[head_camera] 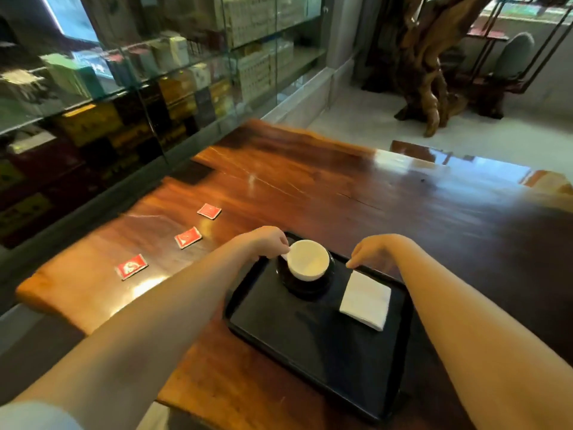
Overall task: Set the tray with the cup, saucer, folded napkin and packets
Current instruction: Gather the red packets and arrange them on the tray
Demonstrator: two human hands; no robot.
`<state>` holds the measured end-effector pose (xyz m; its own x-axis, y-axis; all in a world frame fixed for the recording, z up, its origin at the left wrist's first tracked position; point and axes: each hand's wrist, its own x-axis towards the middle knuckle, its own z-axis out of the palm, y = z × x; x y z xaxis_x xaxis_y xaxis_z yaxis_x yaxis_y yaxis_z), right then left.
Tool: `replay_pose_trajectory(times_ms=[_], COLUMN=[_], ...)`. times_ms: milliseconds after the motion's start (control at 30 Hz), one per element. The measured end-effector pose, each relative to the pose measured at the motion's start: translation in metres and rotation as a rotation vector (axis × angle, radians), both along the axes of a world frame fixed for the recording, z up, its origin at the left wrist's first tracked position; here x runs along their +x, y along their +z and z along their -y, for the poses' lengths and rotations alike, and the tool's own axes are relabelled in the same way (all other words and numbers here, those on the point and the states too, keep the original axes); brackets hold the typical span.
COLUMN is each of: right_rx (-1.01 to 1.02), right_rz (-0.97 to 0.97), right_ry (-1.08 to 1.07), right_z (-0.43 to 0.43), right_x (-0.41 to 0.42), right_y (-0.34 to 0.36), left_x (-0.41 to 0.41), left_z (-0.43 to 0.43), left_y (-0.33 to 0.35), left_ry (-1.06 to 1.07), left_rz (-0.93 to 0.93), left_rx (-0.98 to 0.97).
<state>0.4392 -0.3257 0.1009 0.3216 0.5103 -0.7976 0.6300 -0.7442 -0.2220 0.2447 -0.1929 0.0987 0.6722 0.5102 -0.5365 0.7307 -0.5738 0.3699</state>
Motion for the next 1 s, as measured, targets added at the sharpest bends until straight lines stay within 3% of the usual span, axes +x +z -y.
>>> replay_pose_trajectory(times_ms=[233,567,833,1000], right_rx=[0.118,0.267,0.392,0.429], right_rz=[0.057,0.075,0.127,0.259], right_ry=[0.196,0.371,0.329,0.181], right_z=[-0.116,-0.272,-0.331,-0.339], right_x=[-0.055,-0.166,-0.236,-0.248], right_y=[0.015,-0.075,-0.141,-0.166], left_x=[-0.081,-0.226,-0.297,-0.300], left_z=[-0.111,-0.246,-0.259,-0.242], left_y=[0.001,-0.076,-0.132,-0.158], left_ry=[0.067,0.228,0.387,0.466], left_rz=[-0.074,-0.193,-0.195,-0.034], left_rx=[0.021,0.106,0.013,0.073])
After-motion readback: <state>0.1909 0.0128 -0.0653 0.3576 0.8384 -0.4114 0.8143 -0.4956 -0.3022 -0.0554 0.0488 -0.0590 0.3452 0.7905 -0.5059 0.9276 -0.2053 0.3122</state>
